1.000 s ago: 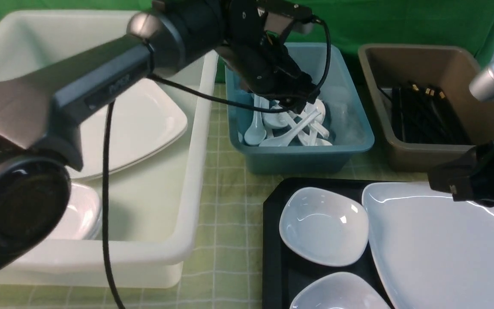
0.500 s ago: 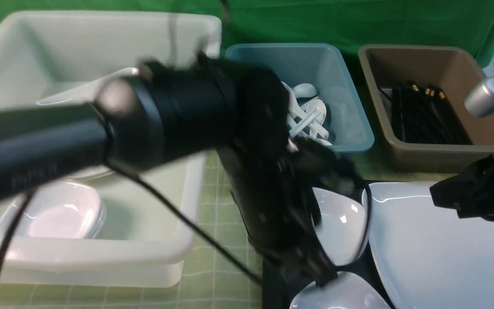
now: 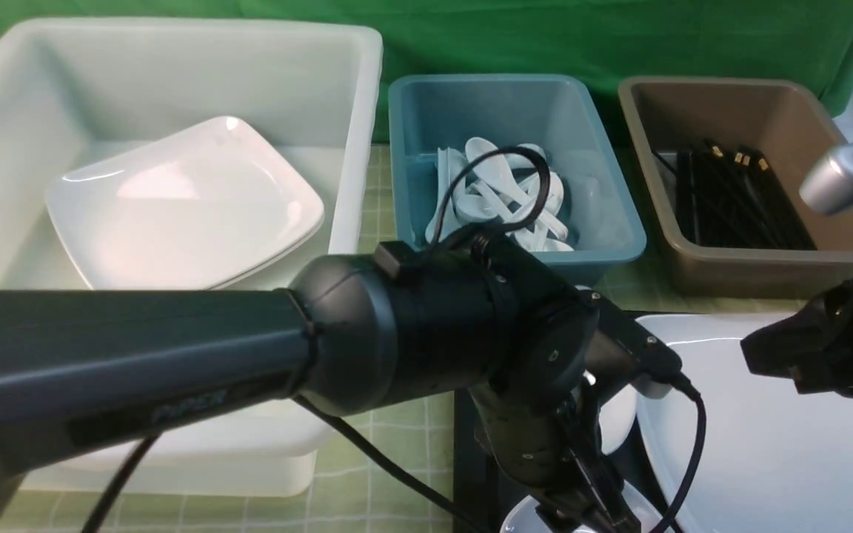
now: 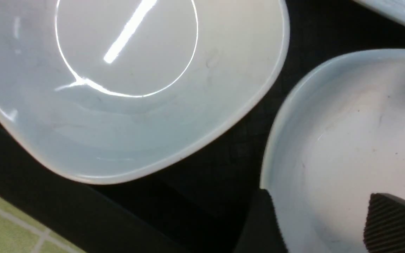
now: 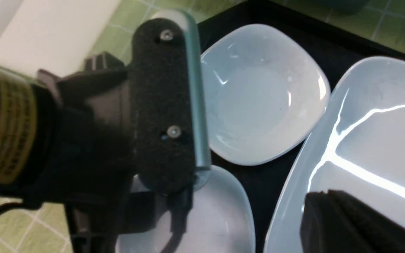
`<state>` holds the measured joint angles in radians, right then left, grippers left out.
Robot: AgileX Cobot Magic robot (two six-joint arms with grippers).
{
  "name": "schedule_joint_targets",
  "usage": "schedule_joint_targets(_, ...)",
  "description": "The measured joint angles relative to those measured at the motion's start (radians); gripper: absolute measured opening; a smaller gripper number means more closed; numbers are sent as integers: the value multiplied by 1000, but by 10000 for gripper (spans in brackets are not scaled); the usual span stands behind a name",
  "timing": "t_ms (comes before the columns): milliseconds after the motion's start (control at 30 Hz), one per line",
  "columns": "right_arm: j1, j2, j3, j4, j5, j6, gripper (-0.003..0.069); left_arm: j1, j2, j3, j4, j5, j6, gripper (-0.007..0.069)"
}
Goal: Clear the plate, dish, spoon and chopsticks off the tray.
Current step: Use the left arm to grab a small plate from the dinner plate
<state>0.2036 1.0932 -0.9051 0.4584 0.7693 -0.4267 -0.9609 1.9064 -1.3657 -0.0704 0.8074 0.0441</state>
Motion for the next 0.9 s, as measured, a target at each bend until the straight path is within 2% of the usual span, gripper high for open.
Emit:
schedule_joint_targets(167,0,-76,0,9,-3,-1,35,0,42,0,-10,-18,-2,510)
schedule_joint_targets(400,0,-208,0,13,-15,-7,35,0,105,0,-25,-21,-1,508)
schedule_joint_targets(467,0,-224,0,13,-17,-8,35,0,105,0,-28,-21,1,483)
schedule_joint_targets(500,0,-236,0,13,-20,-8,35,0,106,0,-27,-19,1,444)
schedule_joint_targets(633,0,-256,0,11,-19,-8,35,2,106,-6,-39,-5,-26,209)
schedule_joint_targets(700,0,-256,0,11,-19,-8,37,4,100,-11,-45,-8,-27,167)
schedule_joint_targets(900,0,-256,0,9,-19,-8,46,4,67,-11,-44,1,-29,154)
